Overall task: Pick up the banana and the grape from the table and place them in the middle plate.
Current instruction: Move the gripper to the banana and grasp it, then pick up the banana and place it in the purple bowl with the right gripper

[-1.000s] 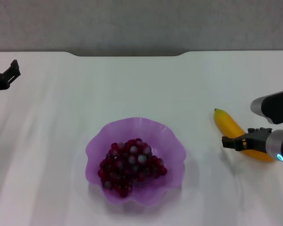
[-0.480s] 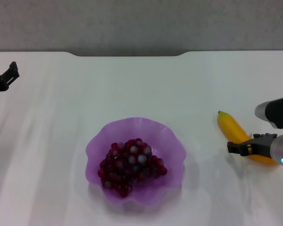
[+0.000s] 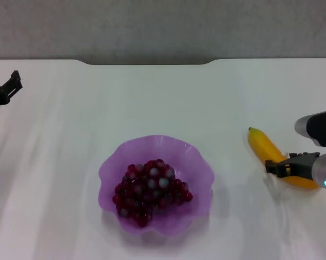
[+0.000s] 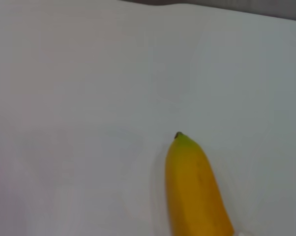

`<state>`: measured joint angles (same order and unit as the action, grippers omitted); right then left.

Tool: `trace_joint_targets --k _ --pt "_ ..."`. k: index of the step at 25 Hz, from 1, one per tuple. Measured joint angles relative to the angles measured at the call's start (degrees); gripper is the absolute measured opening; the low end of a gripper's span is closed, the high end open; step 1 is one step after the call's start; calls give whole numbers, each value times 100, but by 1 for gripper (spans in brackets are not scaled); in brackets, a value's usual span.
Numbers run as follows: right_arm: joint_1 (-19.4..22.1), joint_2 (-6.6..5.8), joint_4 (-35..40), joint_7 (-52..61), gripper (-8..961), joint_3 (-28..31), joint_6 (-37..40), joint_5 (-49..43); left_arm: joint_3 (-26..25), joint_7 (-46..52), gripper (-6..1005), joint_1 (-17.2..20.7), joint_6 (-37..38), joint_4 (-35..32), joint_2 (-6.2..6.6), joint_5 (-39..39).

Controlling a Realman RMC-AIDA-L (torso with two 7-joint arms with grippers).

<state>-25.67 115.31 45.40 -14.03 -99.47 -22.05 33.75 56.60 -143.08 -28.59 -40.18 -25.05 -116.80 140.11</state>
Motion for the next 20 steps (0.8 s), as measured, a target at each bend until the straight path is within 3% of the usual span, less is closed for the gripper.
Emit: trace_joint_targets --k 15,20 --pt "130 4 228 -38 493 24 201 -21 0 0 892 56 -16 0 -9 14" --pt "294 -3 682 -87 466 -36 133 -38 0 0 892 58 -24 0 -9 13"
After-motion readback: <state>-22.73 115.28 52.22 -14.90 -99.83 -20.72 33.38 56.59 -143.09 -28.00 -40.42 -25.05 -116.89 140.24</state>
